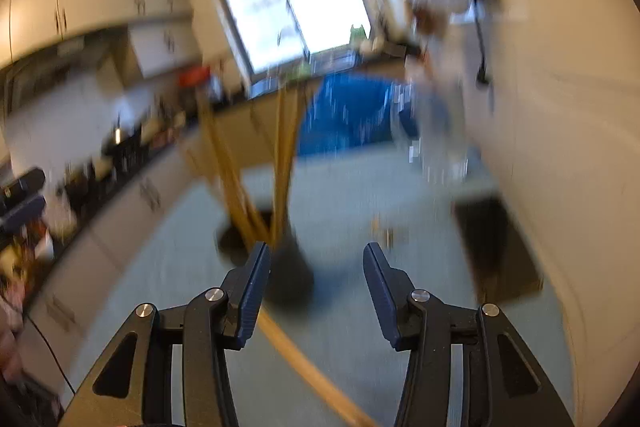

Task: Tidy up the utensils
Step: 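Lower the chopsticks into the cup and open both grippers, then close the left gripper on a chopstick while the right gripper grasps another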

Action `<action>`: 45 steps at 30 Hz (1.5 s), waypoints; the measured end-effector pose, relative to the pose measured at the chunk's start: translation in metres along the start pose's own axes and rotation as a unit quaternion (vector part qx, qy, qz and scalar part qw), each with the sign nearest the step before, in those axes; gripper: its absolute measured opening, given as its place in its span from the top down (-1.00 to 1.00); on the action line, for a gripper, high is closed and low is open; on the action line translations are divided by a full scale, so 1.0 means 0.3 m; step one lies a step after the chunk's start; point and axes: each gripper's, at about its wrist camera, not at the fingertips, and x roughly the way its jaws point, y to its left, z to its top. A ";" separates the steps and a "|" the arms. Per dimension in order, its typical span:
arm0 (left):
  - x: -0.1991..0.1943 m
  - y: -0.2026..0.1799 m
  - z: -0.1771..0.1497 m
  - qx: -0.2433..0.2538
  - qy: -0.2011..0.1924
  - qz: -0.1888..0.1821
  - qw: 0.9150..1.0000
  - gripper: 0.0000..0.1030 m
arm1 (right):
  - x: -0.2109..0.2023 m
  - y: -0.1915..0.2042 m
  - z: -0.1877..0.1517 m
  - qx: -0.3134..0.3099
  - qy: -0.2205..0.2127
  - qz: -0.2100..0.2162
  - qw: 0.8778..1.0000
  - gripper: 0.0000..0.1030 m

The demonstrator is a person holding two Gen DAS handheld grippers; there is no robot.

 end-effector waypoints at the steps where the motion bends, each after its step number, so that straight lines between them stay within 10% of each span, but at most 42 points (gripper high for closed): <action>1: 0.007 0.011 -0.032 0.002 0.010 0.010 1.000 -0.21 | 0.027 0.000 -0.035 -0.009 0.026 0.002 1.000 -0.01; 11: 0.075 0.150 -0.266 -0.018 0.099 0.064 0.993 -0.21 | 0.170 -0.020 -0.204 -0.029 0.126 -0.033 0.991 0.48; 19: 0.081 0.230 -0.292 -0.034 0.107 0.079 0.991 -0.21 | 0.141 0.225 -0.330 -0.049 0.219 0.153 0.962 0.59; 29: 0.124 0.229 -0.316 -0.028 0.130 0.078 0.988 -0.21 | 0.134 0.205 -0.311 -0.110 0.170 0.008 0.979 0.59; 45: 0.329 -0.009 -0.436 0.075 0.221 0.017 0.972 -0.17 | 0.125 0.213 -0.309 -0.111 0.164 -0.010 0.980 0.58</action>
